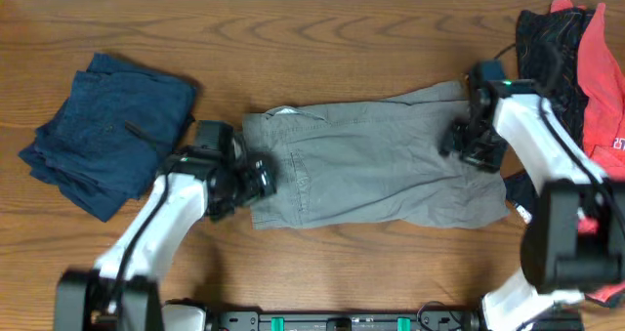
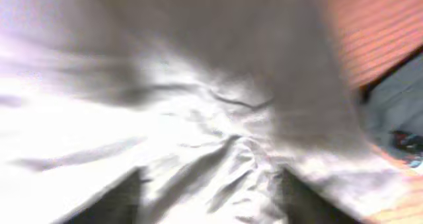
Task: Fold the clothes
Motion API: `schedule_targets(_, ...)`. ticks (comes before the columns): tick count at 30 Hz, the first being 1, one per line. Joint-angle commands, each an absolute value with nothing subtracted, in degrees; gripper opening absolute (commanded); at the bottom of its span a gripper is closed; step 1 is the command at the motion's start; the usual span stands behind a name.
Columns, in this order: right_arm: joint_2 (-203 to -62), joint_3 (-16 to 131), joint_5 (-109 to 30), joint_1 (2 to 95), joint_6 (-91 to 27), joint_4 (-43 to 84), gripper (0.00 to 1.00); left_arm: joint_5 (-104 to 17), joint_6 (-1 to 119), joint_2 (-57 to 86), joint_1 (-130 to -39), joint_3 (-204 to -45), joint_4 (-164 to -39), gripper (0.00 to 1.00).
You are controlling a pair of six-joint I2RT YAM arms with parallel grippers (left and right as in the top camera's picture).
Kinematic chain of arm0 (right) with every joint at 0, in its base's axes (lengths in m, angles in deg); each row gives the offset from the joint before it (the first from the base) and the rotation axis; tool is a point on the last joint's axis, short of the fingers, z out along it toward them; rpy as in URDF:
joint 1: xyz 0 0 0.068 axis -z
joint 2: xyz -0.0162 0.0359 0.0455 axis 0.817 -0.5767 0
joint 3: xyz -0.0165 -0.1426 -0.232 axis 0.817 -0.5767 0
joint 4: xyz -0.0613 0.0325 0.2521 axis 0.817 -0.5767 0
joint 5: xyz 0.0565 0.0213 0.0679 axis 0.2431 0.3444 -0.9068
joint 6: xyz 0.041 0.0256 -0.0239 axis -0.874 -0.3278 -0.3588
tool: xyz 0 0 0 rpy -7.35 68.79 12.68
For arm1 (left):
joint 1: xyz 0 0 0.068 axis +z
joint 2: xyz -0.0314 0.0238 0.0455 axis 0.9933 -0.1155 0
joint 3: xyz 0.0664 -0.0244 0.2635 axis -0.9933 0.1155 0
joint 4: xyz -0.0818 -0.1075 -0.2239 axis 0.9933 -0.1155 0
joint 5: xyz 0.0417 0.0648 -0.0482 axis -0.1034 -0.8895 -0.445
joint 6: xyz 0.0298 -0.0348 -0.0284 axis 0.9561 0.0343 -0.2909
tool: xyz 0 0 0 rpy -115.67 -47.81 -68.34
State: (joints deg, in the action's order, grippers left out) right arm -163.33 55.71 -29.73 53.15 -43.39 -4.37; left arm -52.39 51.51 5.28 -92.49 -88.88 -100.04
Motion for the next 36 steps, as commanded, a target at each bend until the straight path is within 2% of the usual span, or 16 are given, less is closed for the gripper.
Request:
schedule_targets(1,-158.5,56.0,-29.3,53.3,-43.2,-2.4,0.96,-59.3,52.5,8.4,-92.4,-89.4,-94.5,0.98)
schedule_targets(6,-156.6,56.0,-30.0,53.5,-40.5,2.3,0.95,-59.1,52.3,5.5,-92.4,-89.4,-80.8,0.98)
schedule_targets(15,-156.9,56.0,-35.6,53.6,-40.5,2.6,0.92,-59.1,52.5,-6.3,-92.4,-89.4,-62.0,0.98)
schedule_targets(17,-156.9,56.0,-35.5,53.6,-40.5,2.4,0.90,-59.1,52.5,-7.7,-92.4,-89.4,-61.1,0.83)
schedule_targets(19,-156.9,56.0,-35.0,53.7,-40.5,2.4,0.88,-59.1,52.5,-7.8,-92.4,-89.4,-61.8,0.57)
schedule_targets(20,-156.9,56.0,-34.5,53.7,-40.5,2.8,0.85,-58.9,52.5,-7.4,-92.4,-89.4,-62.3,0.27)
schedule_targets(21,-156.9,56.0,-34.4,53.7,-40.5,3.2,0.83,-58.4,52.5,-6.9,-92.3,-89.4,-62.4,0.12)
schedule_targets(22,-157.1,56.0,-34.5,53.7,-40.5,4.0,0.81,-56.5,52.5,-5.8,-92.0,-89.4,-62.4,0.06)
schedule_targets(25,-158.0,56.0,-34.5,53.8,-40.6,6.4,0.76,-52.0,50.9,-0.9,-91.3,-89.4,-64.2,0.06)
schedule_targets(28,-160.0,56.0,-35.9,53.8,-42.3,8.9,0.74,-52.7,49.9,4.5,-91.2,-89.4,-70.2,0.06)
schedule_targets(36,-168.3,56.0,-46.5,53.6,-48.4,17.7,0.78,-52.7,49.9,5.7,-91.2,-89.4,-84.9,0.06)
